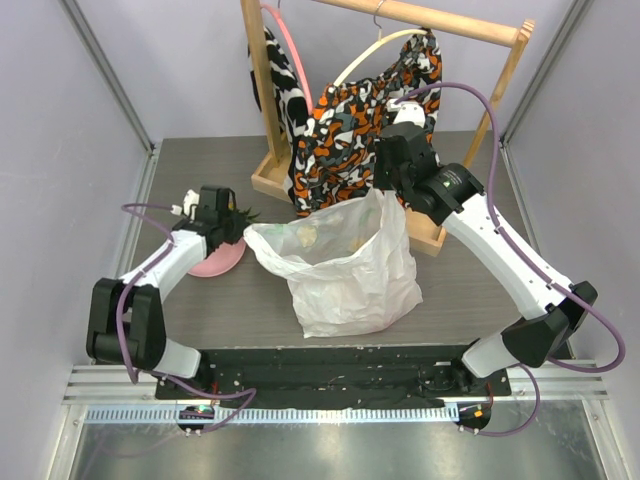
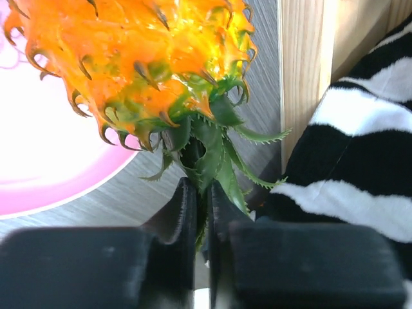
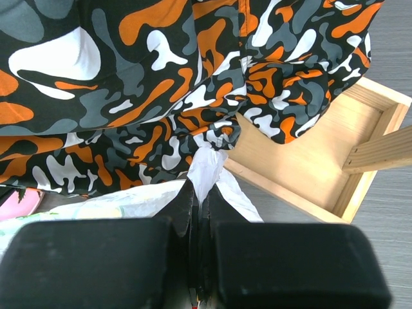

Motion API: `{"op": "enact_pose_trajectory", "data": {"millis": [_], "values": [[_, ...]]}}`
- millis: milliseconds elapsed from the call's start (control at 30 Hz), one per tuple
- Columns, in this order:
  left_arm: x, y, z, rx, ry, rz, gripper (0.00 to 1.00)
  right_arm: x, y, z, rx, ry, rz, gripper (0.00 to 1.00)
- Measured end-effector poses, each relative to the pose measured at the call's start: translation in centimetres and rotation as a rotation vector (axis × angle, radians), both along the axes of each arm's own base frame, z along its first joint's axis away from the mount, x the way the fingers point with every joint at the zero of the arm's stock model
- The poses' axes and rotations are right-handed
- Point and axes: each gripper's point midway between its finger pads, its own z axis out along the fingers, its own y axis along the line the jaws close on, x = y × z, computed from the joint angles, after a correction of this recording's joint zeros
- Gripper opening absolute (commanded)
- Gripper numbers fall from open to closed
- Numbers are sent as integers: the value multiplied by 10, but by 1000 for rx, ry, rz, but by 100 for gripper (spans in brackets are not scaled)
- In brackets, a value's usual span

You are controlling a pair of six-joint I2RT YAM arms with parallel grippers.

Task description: Place the fruits into the plastic bag

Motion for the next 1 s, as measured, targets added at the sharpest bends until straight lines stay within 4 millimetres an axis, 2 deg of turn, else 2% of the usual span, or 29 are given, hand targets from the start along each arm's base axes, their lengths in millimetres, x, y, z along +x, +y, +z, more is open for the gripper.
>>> {"op": "enact_pose_trajectory", "data": {"millis": [233,400,533,767,867,1000], "values": [[-14,5,16,21,-28,-27,0,-1,1,0,12,3,0,2],[-20,8,50,33,-114,-57,0,-1,2,0,15,4,3,2],[-26,10,87,63,-212,-94,0,-2,2,-1,18,8,7,2],[-28,12,163,117,-398,-156,0,-3,5,-3,24,15,20,2],[-29,4,200,123,-483,-223,0,-4,5,-3,26,16,24,2],[-35,-18,232,107,-562,-355,0,-5,8,-3,32,20,36,2]]}}
